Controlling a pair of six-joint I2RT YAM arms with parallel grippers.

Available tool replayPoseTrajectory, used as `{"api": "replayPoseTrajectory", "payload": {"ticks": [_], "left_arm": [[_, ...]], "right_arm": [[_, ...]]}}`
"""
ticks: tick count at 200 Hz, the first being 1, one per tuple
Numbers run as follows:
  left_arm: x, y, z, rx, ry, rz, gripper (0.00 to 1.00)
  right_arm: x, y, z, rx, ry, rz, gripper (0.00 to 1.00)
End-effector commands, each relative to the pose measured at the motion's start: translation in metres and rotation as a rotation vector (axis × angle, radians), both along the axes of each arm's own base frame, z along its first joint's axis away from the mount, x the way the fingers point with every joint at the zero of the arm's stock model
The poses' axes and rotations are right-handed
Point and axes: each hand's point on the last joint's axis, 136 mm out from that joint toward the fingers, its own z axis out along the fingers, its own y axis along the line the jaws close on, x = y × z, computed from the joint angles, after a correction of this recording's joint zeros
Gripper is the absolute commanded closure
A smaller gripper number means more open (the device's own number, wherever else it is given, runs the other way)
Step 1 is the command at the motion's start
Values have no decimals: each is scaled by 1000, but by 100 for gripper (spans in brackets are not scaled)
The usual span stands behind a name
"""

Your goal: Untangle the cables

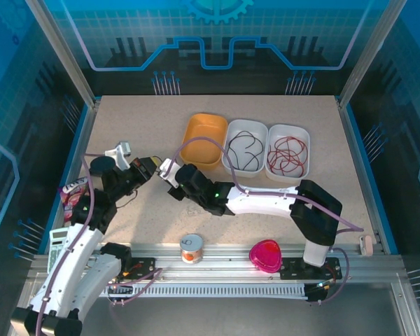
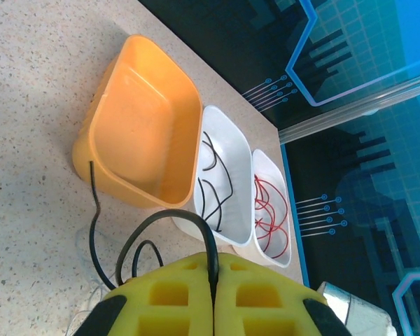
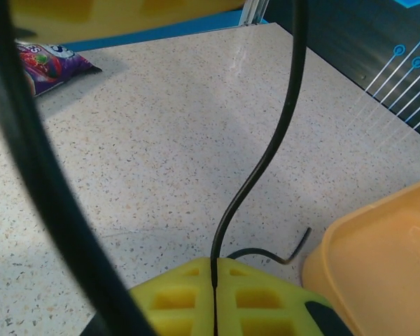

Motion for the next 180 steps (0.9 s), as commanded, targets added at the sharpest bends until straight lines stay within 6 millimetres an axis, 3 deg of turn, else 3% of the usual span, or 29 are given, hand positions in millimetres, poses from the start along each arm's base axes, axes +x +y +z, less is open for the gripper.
{"api": "replayPoseTrajectory", "payload": {"ticks": [1, 10, 24, 65, 130, 180], "left_arm": [[-1, 0, -4, -4, 6, -1, 97], [0, 1, -3, -3, 4, 0, 86], [1, 1, -1, -3, -3, 2, 55], [-3, 16, 0, 71, -3, 67, 2], [-22, 68, -6, 200, 4, 323, 1], [-23, 70, -12, 227, -1, 323, 1]], "right_arm": [[-2, -9, 23, 79, -5, -30, 100], [-1, -13, 24, 88, 4, -39, 100], [0, -19, 26, 99, 22, -52, 100], [5, -41, 32, 101, 75, -108, 100], [18, -103, 47, 68, 144, -277, 100], [38, -167, 60, -20, 203, -502, 100]]}}
